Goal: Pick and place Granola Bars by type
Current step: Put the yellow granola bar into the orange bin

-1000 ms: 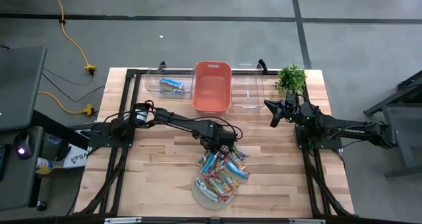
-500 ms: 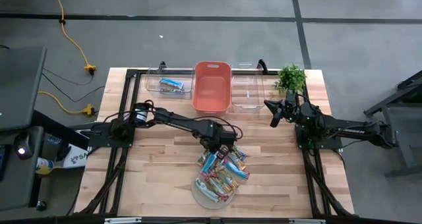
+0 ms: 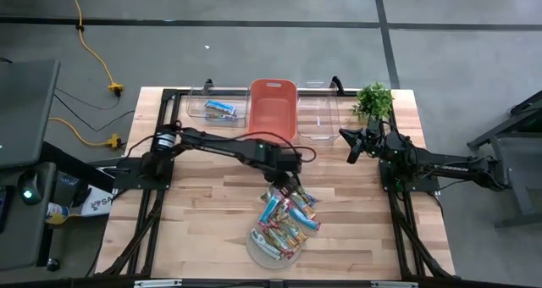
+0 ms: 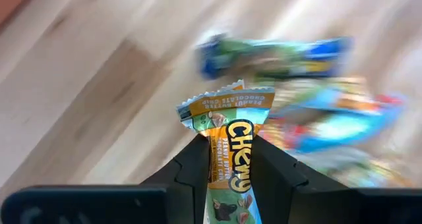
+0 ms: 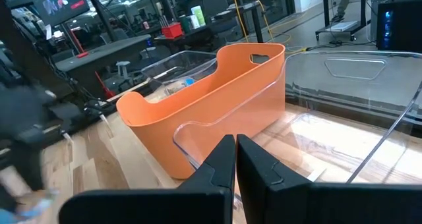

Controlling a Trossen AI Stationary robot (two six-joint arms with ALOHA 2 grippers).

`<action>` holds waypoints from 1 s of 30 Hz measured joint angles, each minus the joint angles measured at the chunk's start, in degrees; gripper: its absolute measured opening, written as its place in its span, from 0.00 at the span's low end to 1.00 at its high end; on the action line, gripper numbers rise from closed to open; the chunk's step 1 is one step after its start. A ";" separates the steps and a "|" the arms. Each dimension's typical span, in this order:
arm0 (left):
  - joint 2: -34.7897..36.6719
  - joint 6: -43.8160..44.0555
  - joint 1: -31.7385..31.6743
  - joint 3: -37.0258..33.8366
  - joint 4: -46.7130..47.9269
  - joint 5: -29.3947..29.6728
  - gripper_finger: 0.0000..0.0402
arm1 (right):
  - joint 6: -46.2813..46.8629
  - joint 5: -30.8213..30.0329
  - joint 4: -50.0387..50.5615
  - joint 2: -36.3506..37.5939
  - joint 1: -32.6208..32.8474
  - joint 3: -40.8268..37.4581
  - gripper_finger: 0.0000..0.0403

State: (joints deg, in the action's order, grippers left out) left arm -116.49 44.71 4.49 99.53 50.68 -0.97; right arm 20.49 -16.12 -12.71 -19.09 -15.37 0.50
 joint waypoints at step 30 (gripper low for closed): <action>13.83 -6.85 -8.26 0.09 -35.77 -3.65 0.22 | 0.00 0.00 -0.02 -0.02 -0.01 -0.01 0.00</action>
State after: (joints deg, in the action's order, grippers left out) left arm -102.66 37.86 -3.77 99.61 14.91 -4.62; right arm 20.49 -16.12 -12.73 -19.11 -15.38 0.49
